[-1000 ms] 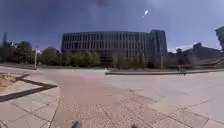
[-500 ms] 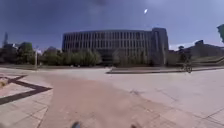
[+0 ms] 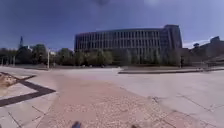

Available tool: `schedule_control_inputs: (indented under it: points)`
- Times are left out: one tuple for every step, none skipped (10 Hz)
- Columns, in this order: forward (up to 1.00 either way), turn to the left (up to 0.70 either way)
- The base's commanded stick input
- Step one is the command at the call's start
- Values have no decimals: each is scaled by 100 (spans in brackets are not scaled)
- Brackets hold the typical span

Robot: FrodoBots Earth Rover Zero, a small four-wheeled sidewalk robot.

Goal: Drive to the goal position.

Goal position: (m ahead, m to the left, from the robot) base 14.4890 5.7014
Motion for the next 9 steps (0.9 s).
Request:
schedule_control_inputs:
  points:
    - [85,3]
    - [85,3]
    - [85,3]
    - [85,3]
    - [85,3]
    - [85,3]
    - [85,3]
    - [85,3]
    - [85,3]
